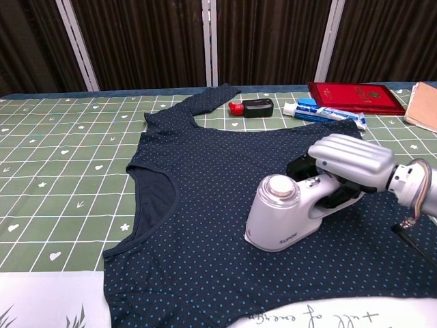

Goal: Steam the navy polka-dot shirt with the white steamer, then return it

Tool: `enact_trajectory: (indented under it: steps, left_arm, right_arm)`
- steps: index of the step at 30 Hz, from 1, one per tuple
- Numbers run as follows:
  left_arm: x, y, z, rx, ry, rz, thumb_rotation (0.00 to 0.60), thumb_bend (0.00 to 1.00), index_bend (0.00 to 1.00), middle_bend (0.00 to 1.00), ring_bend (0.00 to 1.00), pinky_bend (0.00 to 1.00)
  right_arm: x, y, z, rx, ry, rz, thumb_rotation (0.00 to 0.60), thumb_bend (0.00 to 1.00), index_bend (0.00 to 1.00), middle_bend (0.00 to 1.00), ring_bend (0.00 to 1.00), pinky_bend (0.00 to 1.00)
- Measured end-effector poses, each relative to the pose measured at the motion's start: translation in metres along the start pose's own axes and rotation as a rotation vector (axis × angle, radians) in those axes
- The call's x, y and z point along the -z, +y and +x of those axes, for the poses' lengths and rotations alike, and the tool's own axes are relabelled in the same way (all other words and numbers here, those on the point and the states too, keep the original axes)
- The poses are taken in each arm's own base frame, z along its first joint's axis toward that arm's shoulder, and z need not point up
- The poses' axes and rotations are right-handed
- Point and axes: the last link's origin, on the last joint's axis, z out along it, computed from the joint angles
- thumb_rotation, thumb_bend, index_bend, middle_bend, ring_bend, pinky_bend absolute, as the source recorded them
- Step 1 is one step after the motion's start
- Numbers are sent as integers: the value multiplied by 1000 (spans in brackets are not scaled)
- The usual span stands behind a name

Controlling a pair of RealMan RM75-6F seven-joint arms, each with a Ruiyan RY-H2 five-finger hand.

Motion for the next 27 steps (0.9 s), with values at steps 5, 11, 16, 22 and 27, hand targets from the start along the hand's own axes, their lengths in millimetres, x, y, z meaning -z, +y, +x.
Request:
enact_trajectory:
  steps: [5,11,16,22,27]
  left_arm:
    - [0,-1,1,3,2,2,600,0,0,0,0,0]
    - [0,-2,1,2,2,3,600,0,0,0,0,0]
    - [1,0,0,-3,0,-2,600,0,0,0,0,0]
    - [0,0,-1,-5,-2,-1,600,0,0,0,0,0]
    - [0,1,-1,-7,-3,-3,600,0,0,0,0,0]
  right_arm:
    - [-2,-2,3,30,-7,8,600,800,703,700,685,947]
    - [10,12,6,51,-19,-33,600,799,703,700,684,947]
    - [21,26,8,88,-40,-57,600,799,703,700,685,948]
    - [40,50,15,142,-57,-102,600,799,703,700,685,947]
    - [59,71,24,159,-67,-156,600,798,702,700,684,946]
